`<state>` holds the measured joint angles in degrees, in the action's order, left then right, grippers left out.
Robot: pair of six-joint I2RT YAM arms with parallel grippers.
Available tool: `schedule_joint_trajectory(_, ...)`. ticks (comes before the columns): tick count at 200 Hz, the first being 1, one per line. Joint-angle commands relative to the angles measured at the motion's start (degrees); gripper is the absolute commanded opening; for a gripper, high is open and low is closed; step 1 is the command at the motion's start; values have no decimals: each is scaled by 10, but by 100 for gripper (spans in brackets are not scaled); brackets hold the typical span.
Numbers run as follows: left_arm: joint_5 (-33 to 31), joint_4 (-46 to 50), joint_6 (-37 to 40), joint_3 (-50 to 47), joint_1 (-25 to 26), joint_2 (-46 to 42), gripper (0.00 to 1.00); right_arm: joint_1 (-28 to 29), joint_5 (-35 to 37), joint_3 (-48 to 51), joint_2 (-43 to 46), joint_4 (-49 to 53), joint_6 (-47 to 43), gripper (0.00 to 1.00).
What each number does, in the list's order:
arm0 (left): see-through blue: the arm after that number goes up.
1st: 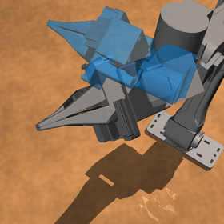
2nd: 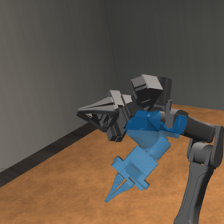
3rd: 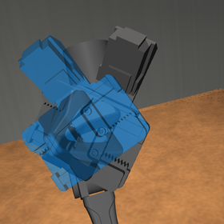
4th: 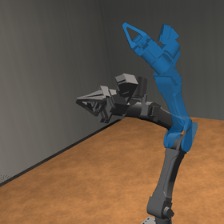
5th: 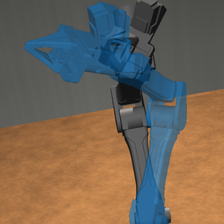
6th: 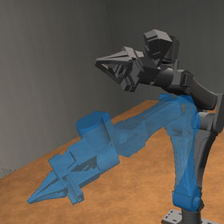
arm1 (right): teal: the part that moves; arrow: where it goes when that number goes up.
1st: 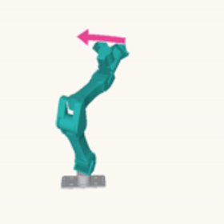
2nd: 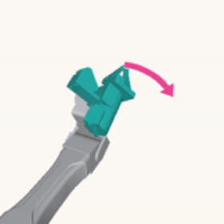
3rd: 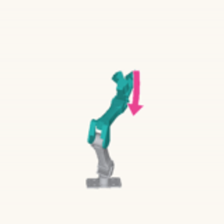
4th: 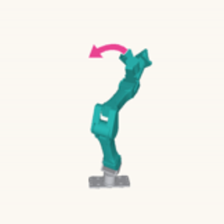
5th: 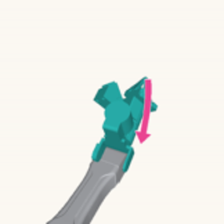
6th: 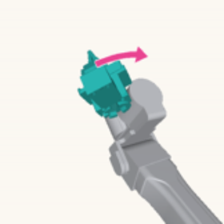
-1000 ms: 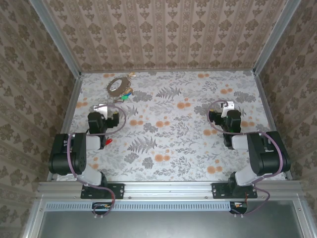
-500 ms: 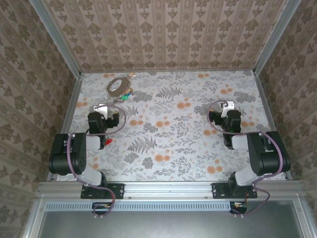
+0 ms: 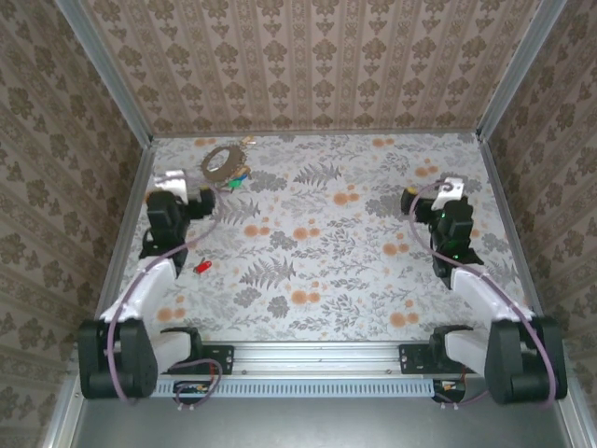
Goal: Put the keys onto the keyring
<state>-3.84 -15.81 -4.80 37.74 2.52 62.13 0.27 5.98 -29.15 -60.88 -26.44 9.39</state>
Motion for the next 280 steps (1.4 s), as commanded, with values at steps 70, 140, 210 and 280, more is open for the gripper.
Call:
schedule_joint_trajectory(70, 141, 454, -108, 527, -38, 407, 100, 37, 64, -191, -11, 378, 352, 100)
schedule_joint_trajectory(140, 145, 528, -25, 803, 10, 705, 100, 146, -107, -141, 61, 438, 271, 100)
schedule_joint_trajectory(210, 276, 588, -94, 943, 2, 859, 100, 162, -97, -133, 111, 501, 231, 99)
schedule_joint_trajectory(280, 283, 548, -103, 708, 51, 752, 100, 166, -85, -171, 42, 459, 259, 99)
